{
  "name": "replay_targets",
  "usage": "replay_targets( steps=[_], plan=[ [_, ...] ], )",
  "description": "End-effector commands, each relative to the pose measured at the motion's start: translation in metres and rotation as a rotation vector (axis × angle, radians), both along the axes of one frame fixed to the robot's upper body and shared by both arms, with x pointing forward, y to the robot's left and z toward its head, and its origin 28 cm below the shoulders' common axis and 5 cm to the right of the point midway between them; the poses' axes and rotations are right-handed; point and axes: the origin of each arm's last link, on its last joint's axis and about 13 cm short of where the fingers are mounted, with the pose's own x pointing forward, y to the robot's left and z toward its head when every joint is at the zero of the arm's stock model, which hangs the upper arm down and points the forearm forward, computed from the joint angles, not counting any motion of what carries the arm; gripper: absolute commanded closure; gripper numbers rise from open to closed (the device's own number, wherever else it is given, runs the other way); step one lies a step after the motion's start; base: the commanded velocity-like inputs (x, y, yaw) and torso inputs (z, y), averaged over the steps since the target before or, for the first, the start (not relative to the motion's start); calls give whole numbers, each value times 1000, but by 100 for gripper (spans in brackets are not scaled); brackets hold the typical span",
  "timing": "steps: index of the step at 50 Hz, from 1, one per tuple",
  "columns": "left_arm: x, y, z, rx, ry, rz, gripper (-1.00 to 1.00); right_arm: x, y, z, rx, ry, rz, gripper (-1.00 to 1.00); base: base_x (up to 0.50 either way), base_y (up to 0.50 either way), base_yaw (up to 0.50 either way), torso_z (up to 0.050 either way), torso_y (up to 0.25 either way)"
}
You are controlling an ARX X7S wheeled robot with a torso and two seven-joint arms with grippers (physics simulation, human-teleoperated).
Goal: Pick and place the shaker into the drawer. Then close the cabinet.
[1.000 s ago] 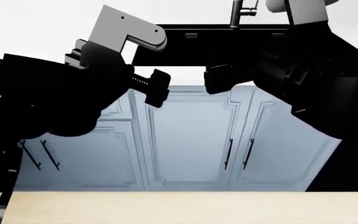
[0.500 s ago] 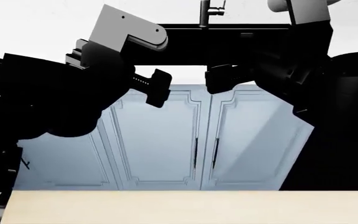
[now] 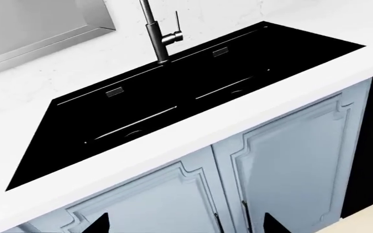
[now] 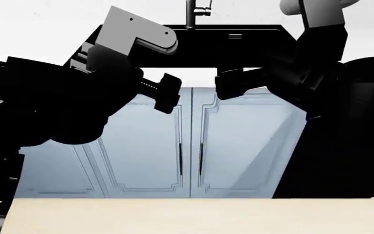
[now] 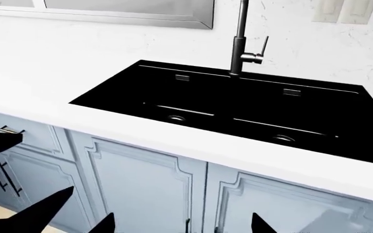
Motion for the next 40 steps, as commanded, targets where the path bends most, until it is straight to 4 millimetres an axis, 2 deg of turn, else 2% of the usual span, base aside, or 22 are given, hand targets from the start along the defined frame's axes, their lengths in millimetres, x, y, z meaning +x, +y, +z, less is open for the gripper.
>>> replay_targets(
  steps=[1, 17, 40],
  plan=[
    [-1, 0, 0, 1, -1, 1, -100, 0, 1, -3, -15, 5, 4, -100, 0, 0, 0, 0, 0],
    [-1, -2, -1, -5, 2, -2, -100, -1, -2, 1, -6, -19, 1, -100, 500, 0, 0, 0, 0],
    [3, -3, -5, -4, 9, -7, -100, 5, -1, -7, -18, -8, -2, -100, 500, -1, 0, 0, 1]
  ],
)
